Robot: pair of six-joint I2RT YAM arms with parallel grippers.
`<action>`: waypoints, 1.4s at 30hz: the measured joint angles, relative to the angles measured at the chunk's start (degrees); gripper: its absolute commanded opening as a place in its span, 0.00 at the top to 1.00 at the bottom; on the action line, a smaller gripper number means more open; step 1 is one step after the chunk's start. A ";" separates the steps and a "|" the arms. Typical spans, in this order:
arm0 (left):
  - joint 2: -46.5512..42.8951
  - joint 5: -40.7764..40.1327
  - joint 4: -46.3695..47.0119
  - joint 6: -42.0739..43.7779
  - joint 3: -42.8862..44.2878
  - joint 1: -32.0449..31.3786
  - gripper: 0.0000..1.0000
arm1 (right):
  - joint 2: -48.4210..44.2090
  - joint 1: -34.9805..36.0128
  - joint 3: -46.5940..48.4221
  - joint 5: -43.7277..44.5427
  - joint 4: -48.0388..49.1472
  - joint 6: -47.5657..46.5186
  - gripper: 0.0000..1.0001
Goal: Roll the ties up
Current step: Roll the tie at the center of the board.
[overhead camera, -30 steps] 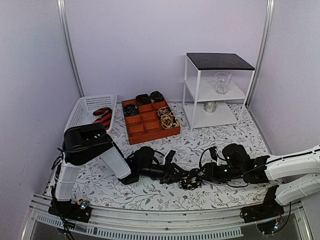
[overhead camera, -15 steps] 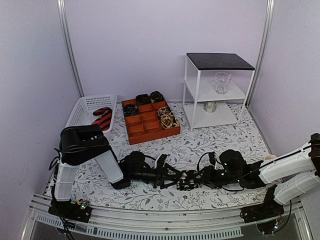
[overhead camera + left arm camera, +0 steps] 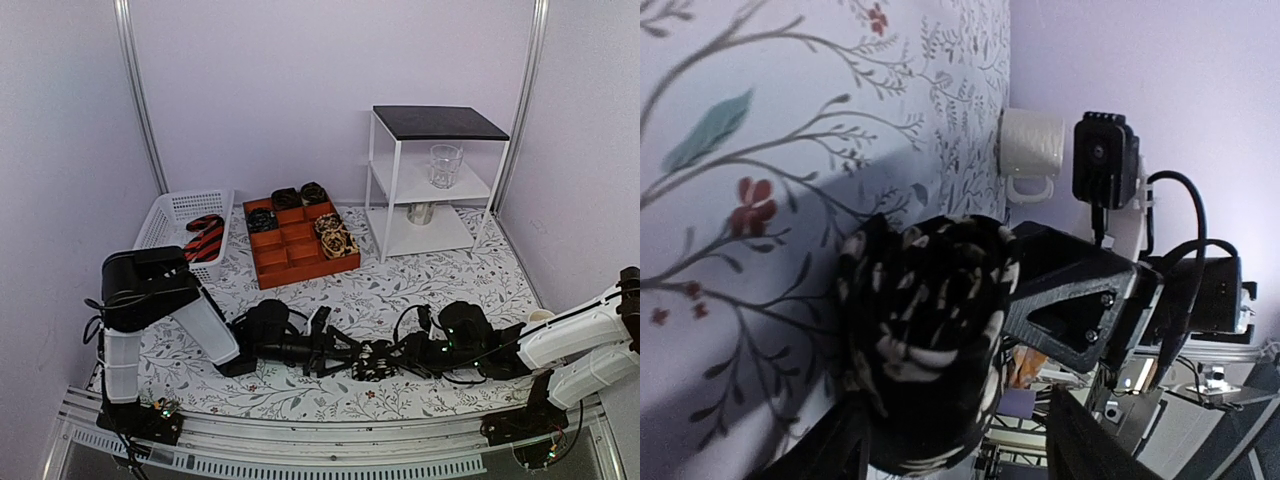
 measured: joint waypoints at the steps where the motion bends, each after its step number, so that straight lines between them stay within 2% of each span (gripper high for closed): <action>1: 0.52 0.13 0.39 -0.02 0.87 -0.35 0.41 | 0.09 0.17 0.00 0.26 0.31 0.22 0.63; 7: 4.33 0.66 2.16 -1.49 2.12 -1.95 0.40 | 2.03 1.11 0.02 1.31 3.10 2.71 0.65; 12: 4.24 0.13 2.08 -2.29 2.32 -2.40 0.37 | 4.28 2.40 0.09 1.86 5.95 4.55 0.65; 25: 2.71 -5.62 3.39 -8.68 0.15 -4.81 0.37 | 4.48 4.94 0.07 4.72 6.84 7.74 0.65; 28: 2.71 -7.45 3.93 -11.41 0.15 -5.62 0.44 | 4.48 5.60 0.07 5.84 6.84 8.33 0.66; 31: 2.71 -9.25 3.26 -12.96 0.15 -6.32 0.55 | 4.46 6.19 0.07 6.95 6.82 9.09 0.65; 38: 2.73 -10.71 1.68 -12.50 0.87 -6.56 0.73 | 4.33 6.78 -0.04 8.48 6.47 10.16 0.65; 42: 2.91 -10.75 1.86 -11.65 0.96 -6.56 0.75 | 3.58 6.84 -0.04 8.90 5.66 9.62 0.60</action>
